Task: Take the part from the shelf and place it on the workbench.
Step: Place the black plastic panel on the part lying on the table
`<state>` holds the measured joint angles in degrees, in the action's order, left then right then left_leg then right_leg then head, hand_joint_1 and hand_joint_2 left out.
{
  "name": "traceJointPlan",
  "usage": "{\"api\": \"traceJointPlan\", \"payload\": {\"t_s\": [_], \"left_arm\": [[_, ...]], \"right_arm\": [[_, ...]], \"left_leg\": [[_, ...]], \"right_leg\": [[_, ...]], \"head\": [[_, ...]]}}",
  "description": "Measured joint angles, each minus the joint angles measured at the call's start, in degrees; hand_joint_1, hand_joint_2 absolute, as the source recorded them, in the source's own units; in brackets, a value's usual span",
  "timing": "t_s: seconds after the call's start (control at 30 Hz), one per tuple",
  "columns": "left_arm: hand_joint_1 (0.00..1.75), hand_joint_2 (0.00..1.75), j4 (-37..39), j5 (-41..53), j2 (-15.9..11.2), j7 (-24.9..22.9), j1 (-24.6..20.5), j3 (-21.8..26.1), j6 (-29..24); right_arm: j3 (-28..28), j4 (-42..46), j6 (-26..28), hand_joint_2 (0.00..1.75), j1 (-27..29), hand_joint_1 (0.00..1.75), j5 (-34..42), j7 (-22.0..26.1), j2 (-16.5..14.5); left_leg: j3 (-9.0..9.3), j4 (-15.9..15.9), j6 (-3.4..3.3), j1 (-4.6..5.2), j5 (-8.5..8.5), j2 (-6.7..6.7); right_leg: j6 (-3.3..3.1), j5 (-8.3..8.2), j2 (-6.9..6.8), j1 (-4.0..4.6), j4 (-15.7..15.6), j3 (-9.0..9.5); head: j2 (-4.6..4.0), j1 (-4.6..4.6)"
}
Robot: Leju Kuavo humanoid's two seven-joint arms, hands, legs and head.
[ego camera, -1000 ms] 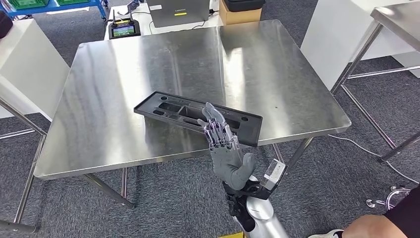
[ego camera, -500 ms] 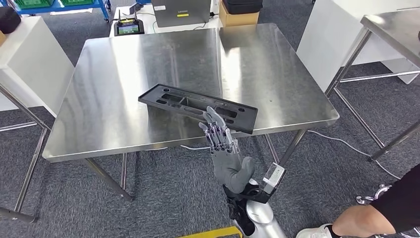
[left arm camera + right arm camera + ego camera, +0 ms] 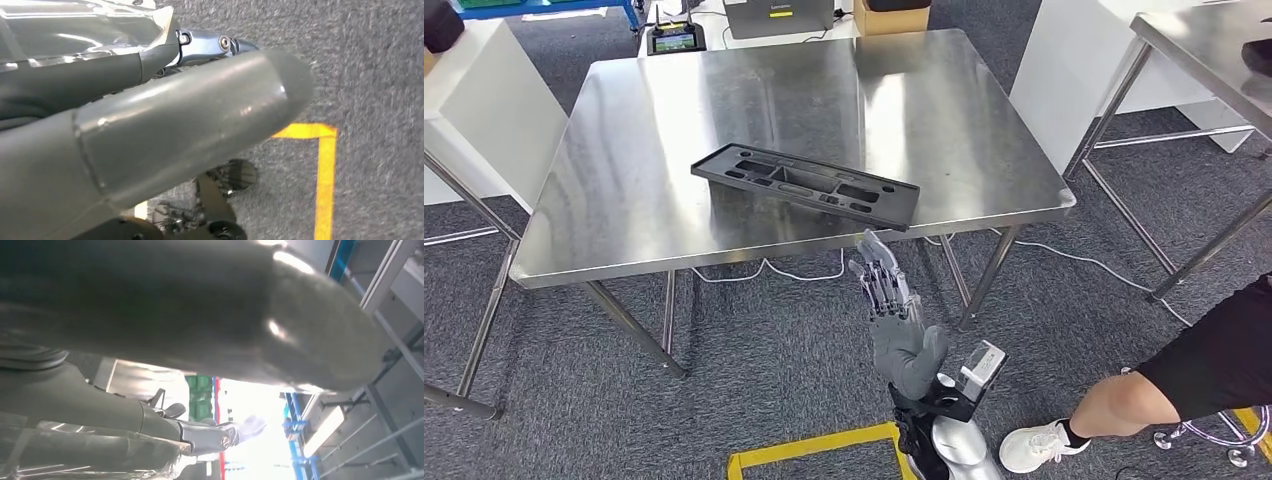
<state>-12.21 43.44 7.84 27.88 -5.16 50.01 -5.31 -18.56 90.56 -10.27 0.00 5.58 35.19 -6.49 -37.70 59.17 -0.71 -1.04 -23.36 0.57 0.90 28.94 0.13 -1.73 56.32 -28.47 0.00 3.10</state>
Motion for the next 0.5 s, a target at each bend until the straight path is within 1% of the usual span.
{"api": "traceJointPlan", "payload": {"t_s": [0.03, 0.07, 0.1, 0.13, 0.17, 0.2, 0.23, 0.27, 0.3, 0.33, 0.37, 0.4, 0.43, 0.47, 0.5], "left_arm": [[0.00, 0.00, 0.0, 0.0, 0.0, 0.1, 0.2, 0.0, 0.0], [0.00, 0.00, 0.1, 0.0, 0.0, 0.3, 0.2, 0.1, 0.0], [0.00, 0.00, 0.1, 0.0, 0.0, 0.3, 0.3, 0.1, 0.0], [0.00, 0.00, 0.1, 0.0, 0.0, 0.4, 0.3, 0.1, 0.0], [0.00, 0.00, 0.1, 0.0, -0.1, 0.4, 0.3, 0.1, 0.0], [0.00, 0.00, 0.1, 0.0, -0.1, 0.3, 0.3, 0.2, 0.0], [0.00, 0.00, 0.1, -0.1, -0.2, 0.3, 0.3, 0.2, 0.0], [0.00, 0.00, 0.1, -0.1, -0.2, 0.3, 0.3, 0.3, 0.0], [0.00, 0.00, 0.1, -0.2, -0.3, 0.3, 0.3, 0.4, 0.0], [0.00, 0.00, 0.1, -0.3, -0.4, 0.3, 0.3, 0.5, 0.0], [0.00, 0.00, 0.2, -0.3, -0.4, 0.2, 0.4, 0.5, -0.1], [0.00, 0.00, 0.2, -0.4, -0.4, 0.1, 0.4, 0.7, -0.1], [0.00, 0.00, 0.3, -0.5, -0.4, -0.1, 0.5, 0.8, -0.2], [0.00, 0.00, 0.3, -0.6, -0.4, -0.3, 0.4, 0.8, -0.3], [0.00, 0.00, 0.3, -0.7, -0.4, -0.5, 0.4, 0.9, -0.4]], "right_arm": [[0.2, 0.0, 0.4, 0.00, 0.3, 0.00, -0.2, 0.2, 0.0], [0.5, -0.1, 0.9, 0.00, 0.5, 0.00, -0.4, 0.5, 0.0], [0.8, -0.2, 1.5, 0.00, 0.9, 0.00, -0.7, 0.7, 0.0], [1.2, -0.2, 2.3, 0.00, 1.2, 0.00, -1.0, 0.8, 0.1], [1.6, -0.3, 3.2, 0.00, 1.6, 0.00, -1.3, 0.8, 0.1], [2.2, -0.5, 4.2, 0.00, 2.0, 0.00, -1.4, 0.8, 0.2], [2.9, -0.6, 5.1, 0.00, 2.4, 0.00, -1.4, 0.6, 0.2], [3.7, -0.7, 6.0, 0.00, 2.7, 0.00, -1.3, 0.4, 0.3], [4.6, -0.8, 6.6, 0.00, 3.1, 0.00, -1.1, 0.1, 0.3], [5.4, -0.9, 7.2, 0.00, 3.4, 0.00, -1.0, -0.1, 0.4], [6.1, -1.0, 7.7, 0.00, 3.7, 0.00, -1.1, -0.4, 0.4], [6.8, -1.1, 8.3, 0.00, 4.0, 0.00, -1.4, -0.8, 0.4], [7.5, -1.3, 9.0, 0.00, 4.4, 0.00, -1.8, -1.3, 0.4], [8.4, -1.7, 9.9, 0.00, 4.6, 0.00, -2.3, -1.9, 0.4], [9.4, -2.2, 10.9, 0.00, 4.8, 0.00, -2.9, -2.7, 0.4]], "left_leg": [[-0.88, 2.6, 0.27, -0.15, -2.67, -0.09], [-1.90, 6.1, 0.52, -0.19, -5.73, -0.15], [-2.83, 9.9, 0.75, -0.23, -8.30, -0.17], [-3.25, 12.8, 0.91, -0.27, -9.55, -0.18], [-2.78, 14.1, 1.00, -0.32, -9.47, -0.18], [-1.27, 13.3, 0.99, -0.37, -8.40, -0.18], [1.34, 10.5, 0.88, -0.43, -6.89, -0.19], [4.45, 6.3, 0.72, -0.49, -5.94, -0.28], [7.31, 2.3, 0.49, -0.42, -5.63, -0.47], [9.20, -0.7, 0.19, -0.27, -5.68, -0.67], [10.05, -2.3, -0.11, -0.04, -6.05, -0.86], [10.14, -2.7, -0.47, 0.23, -6.05, -0.96], [9.74, -2.9, -0.92, 0.37, -5.65, -0.92], [9.46, -3.2, -1.37, 0.39, -5.12, -0.76], [8.96, -3.5, -1.92, 0.38, -4.39, -0.60]], "right_leg": [[-0.65, -0.58, -0.12, -0.13, 0.0, -0.54], [-1.07, -1.14, -0.20, 0.03, 0.0, -1.11], [-1.31, -1.73, -0.28, 0.15, 0.0, -1.71], [-1.28, -2.31, -0.33, 0.24, 0.1, -2.33], [-1.16, -2.87, -0.37, 0.29, 0.1, -2.96], [-0.97, -3.40, -0.37, 0.29, 0.2, -3.61], [-0.71, -3.86, -0.36, 0.28, 0.2, -4.18], [-0.45, -4.28, -0.36, 0.26, 0.2, -4.56], [-0.09, -4.67, -0.36, 0.31, 0.2, -4.88], [0.31, -5.05, -0.38, 0.37, 0.2, -5.06], [0.74, -5.42, -0.41, 0.38, 0.2, -5.19], [1.22, -5.82, -0.42, 0.37, 0.1, -5.29], [1.70, -6.21, -0.41, 0.44, -0.1, -5.37], [1.97, -6.16, -0.39, 0.45, 0.1, -5.66], [1.93, -5.15, -0.37, 0.54, 1.1, -6.30]], "head": [[0.00, -0.07], [0.00, -0.15], [0.00, -0.22], [0.00, -0.22], [0.00, -0.23], [0.00, -0.23], [0.00, -0.24], [0.00, -0.25], [0.00, -0.19], [0.00, -0.12], [0.00, -0.10], [0.00, -0.03], [0.00, -0.03], [0.00, -0.05], [0.00, 0.02]]}}
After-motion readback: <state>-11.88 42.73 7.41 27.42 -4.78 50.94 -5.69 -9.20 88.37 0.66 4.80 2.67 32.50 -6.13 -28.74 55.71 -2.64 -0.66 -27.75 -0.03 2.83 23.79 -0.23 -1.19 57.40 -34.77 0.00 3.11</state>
